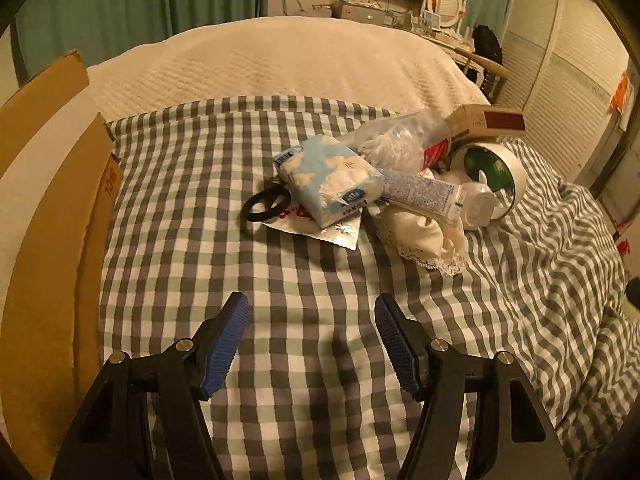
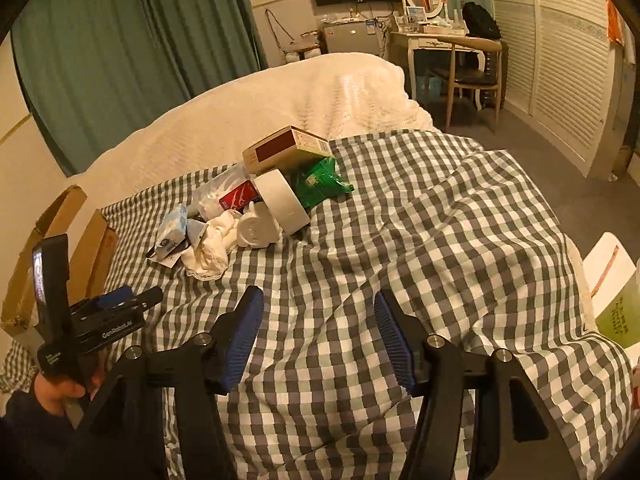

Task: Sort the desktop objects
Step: 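Move both open tools back to the cluttered pile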

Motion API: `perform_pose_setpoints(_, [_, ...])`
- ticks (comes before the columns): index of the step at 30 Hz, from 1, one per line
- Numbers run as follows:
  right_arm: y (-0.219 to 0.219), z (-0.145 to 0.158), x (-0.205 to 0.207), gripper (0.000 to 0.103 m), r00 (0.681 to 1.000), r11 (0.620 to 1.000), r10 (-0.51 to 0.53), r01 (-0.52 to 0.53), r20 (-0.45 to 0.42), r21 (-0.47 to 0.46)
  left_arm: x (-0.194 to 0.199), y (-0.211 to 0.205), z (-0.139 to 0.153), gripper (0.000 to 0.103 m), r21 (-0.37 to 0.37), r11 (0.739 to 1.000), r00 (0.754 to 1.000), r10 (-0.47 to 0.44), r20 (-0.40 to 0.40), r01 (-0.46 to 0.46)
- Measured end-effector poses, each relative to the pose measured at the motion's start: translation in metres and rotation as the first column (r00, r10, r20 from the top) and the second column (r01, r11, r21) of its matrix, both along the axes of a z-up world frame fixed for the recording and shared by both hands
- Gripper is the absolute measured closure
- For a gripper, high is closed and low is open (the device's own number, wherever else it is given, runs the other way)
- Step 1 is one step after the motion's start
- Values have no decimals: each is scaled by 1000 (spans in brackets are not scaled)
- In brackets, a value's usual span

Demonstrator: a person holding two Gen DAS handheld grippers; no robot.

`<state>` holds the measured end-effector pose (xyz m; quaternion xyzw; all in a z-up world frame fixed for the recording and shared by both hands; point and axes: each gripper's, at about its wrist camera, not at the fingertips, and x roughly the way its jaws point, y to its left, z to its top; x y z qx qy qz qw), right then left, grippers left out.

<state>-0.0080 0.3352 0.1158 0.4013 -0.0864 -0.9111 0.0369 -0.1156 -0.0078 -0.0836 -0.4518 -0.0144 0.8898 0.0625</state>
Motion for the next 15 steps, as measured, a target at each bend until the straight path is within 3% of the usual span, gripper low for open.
perform_pose_setpoints(15, [-8, -2, -4, 46, 1000, 1000, 19, -19, -5, 22, -13, -8, -5, 35, 54, 997, 998, 58, -6, -58])
